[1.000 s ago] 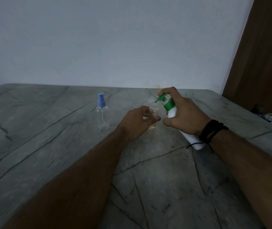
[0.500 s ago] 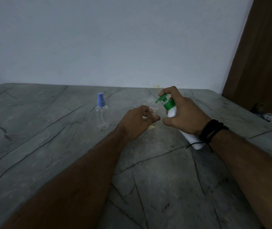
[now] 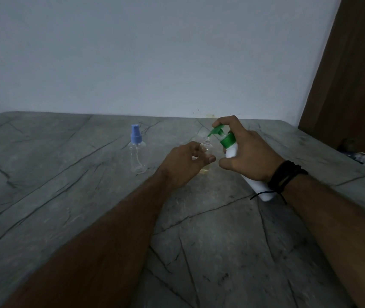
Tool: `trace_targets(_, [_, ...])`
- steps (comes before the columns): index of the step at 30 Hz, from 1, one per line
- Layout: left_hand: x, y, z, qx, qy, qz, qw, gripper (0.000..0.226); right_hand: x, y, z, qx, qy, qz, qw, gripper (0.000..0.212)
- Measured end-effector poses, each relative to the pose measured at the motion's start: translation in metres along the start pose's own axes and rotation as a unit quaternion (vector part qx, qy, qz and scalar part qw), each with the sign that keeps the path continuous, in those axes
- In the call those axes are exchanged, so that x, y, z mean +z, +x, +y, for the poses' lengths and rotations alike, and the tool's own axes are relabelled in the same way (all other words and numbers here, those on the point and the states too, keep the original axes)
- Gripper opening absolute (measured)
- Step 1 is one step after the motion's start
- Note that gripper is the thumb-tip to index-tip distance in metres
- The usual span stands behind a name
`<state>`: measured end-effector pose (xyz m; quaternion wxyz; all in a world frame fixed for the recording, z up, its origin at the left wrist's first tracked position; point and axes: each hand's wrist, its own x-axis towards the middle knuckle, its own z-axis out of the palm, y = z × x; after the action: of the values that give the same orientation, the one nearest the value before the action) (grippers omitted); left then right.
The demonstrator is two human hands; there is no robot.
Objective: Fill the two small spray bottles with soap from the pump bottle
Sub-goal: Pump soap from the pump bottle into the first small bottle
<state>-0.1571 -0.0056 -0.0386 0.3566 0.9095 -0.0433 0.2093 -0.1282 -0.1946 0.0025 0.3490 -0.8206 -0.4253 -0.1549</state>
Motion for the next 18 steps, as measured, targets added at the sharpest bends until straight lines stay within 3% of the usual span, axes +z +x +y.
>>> trace_targets(18, [-0.0014, 0.0000, 0.0010, -0.003, -0.007, -0.005, 1.000, 0.045, 0.0001, -0.0005, 0.0013, 0.006, -0.002, 0.007, 1.000, 0.073])
